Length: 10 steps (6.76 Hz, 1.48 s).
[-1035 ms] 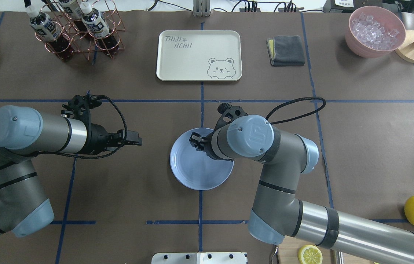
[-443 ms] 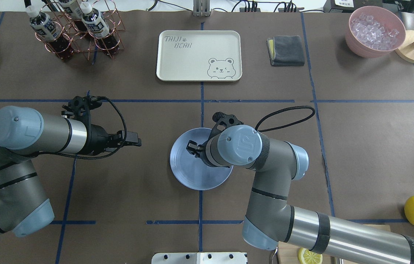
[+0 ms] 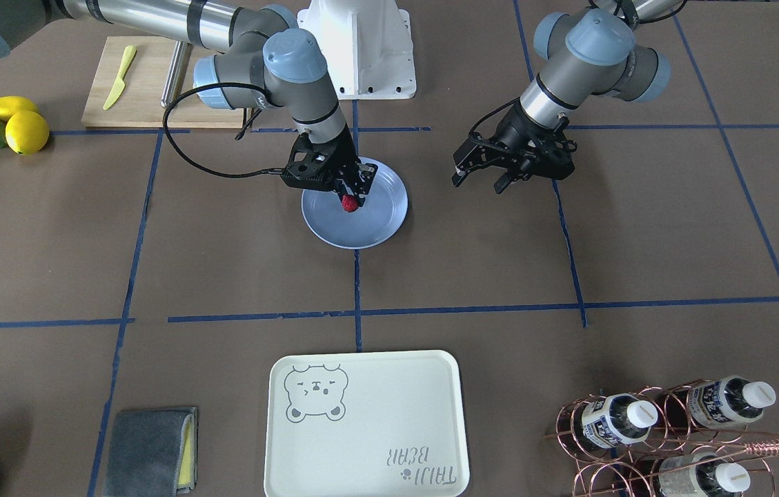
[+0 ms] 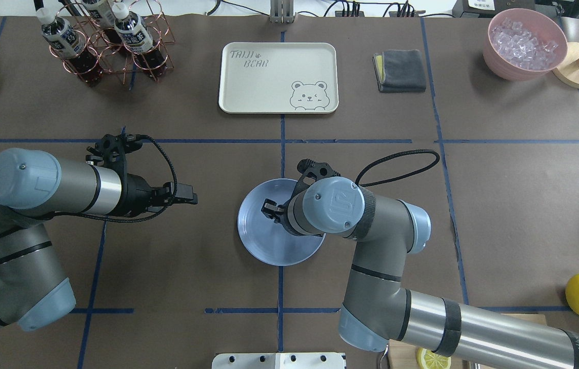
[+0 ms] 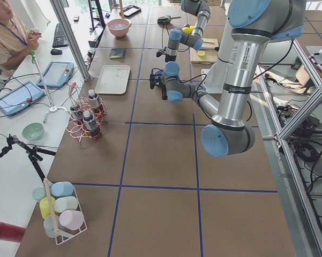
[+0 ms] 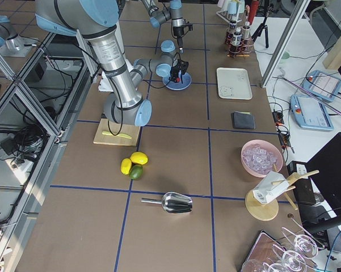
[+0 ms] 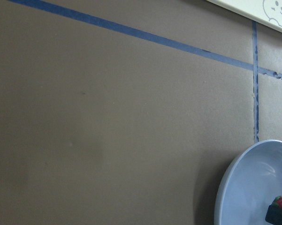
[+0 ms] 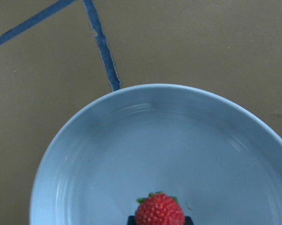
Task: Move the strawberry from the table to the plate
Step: 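Carry the strawberry with the right gripper over the blue plate, then open the right gripper to drop the strawberry onto the plate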
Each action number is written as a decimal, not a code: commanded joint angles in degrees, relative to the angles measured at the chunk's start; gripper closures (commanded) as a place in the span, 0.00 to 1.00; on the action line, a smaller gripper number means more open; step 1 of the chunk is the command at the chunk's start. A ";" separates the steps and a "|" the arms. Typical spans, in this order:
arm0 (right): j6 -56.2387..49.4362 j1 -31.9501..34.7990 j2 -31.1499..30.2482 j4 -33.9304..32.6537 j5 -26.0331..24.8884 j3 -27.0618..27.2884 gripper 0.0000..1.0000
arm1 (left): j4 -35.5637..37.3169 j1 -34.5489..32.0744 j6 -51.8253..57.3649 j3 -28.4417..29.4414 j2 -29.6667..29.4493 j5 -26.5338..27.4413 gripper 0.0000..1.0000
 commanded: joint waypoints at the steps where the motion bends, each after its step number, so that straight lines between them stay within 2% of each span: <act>1: -0.08 -0.10 -0.10 -0.14 0.00 -0.18 0.54 | 0.00 0.00 -0.20 -0.34 0.01 0.10 0.00; 2: -0.17 -0.19 -0.01 -0.14 0.00 -0.45 0.36 | 0.00 0.00 -0.29 -0.43 0.01 0.10 0.00; 3: -0.08 -0.19 0.25 -0.14 0.00 -0.45 0.32 | 0.00 -0.09 -0.29 -0.43 0.01 0.01 0.00; 5: -0.08 -0.11 0.16 -0.05 0.09 0.86 0.00 | 0.00 -0.09 -0.38 -0.60 0.01 0.19 0.00; 6: -0.08 1.29 -1.14 -0.57 1.22 4.87 0.00 | 0.00 -0.44 -0.38 -0.61 0.10 0.10 0.00; 7: -0.17 3.65 -6.90 -2.84 5.15 13.18 0.00 | -0.09 -2.27 -0.03 -1.13 2.54 -0.07 0.00; 8: -0.95 8.37 -11.31 -3.64 10.84 18.13 0.00 | -0.18 -2.98 1.45 -3.13 6.48 -0.25 0.00; 9: -7.05 12.94 -18.66 -3.48 16.99 22.80 0.00 | -0.18 -6.64 10.34 -3.42 9.56 -0.34 0.00; 10: -17.64 17.17 -27.96 -2.78 21.23 25.89 0.00 | -0.35 -9.47 18.52 -3.42 13.16 -0.60 0.00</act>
